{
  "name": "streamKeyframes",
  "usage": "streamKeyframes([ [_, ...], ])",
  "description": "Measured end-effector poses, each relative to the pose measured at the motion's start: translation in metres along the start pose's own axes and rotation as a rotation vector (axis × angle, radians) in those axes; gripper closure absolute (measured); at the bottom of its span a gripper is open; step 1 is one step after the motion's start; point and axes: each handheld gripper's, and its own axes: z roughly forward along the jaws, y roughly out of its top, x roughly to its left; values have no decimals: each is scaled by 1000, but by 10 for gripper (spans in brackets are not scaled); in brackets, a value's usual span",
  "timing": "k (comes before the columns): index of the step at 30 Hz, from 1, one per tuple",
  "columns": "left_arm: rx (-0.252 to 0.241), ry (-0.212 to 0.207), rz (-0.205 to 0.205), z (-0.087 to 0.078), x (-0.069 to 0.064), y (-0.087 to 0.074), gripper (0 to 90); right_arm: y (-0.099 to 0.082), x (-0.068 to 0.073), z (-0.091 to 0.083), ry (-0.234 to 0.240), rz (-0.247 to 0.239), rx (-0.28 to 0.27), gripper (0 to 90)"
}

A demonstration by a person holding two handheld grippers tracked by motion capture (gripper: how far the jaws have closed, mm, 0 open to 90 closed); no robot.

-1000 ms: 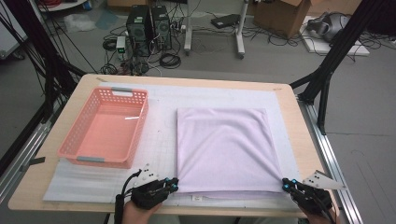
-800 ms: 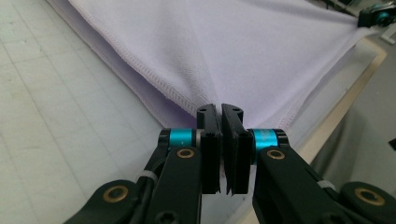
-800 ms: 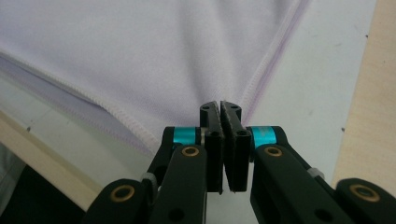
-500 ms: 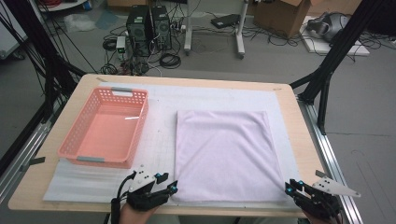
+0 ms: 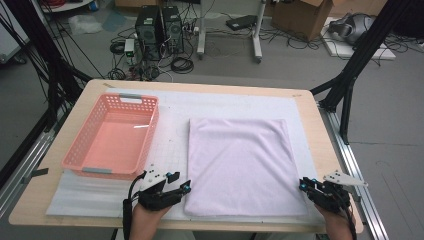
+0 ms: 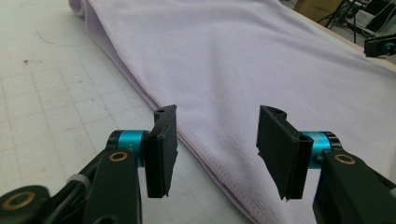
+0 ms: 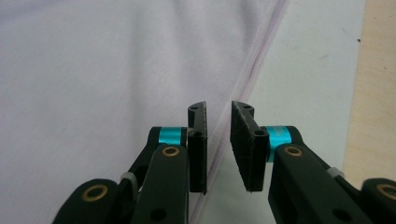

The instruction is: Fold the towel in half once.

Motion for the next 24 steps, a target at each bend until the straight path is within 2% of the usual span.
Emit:
streamKeyframes([
  [5, 12, -8, 2, 13, 9, 6, 478, 9, -7, 23, -20, 29, 7, 736],
  [8, 21, -16, 9, 21, 13, 10, 478, 17, -9, 32, -22, 34, 1, 775],
  [10, 26, -20, 11, 25, 16, 12, 478, 21, -10, 39, -25, 33, 26, 789],
  [12, 31, -21, 15, 29, 19, 14, 478, 23, -12, 43, -11, 35, 37, 856],
  [13, 30, -22, 12, 31, 20, 15, 478, 24, -13, 43, -28, 14, 41, 870],
  [14, 32, -24, 14, 33, 22, 16, 478, 25, -12, 42, -71, -7, 43, 872],
  [15, 33, -23, 16, 34, 23, 17, 478, 26, -13, 41, -86, -2, 39, 872],
  [17, 32, -20, 16, 37, 25, 19, 477, 24, -16, 40, -79, 21, 39, 870],
  [19, 31, -19, 15, 40, 27, 20, 471, 24, -15, 39, -81, 26, 37, 810],
  [20, 28, -20, 10, 41, 28, 21, 469, 24, -14, 37, -73, 34, 39, 727],
  [22, 34, 0, 16, 44, 29, 22, 464, 26, -15, 32, -63, 52, 0, 640],
  [24, 45, 26, 10, 46, 32, 22, 460, 28, -18, 28, -37, 81, -24, 609],
])
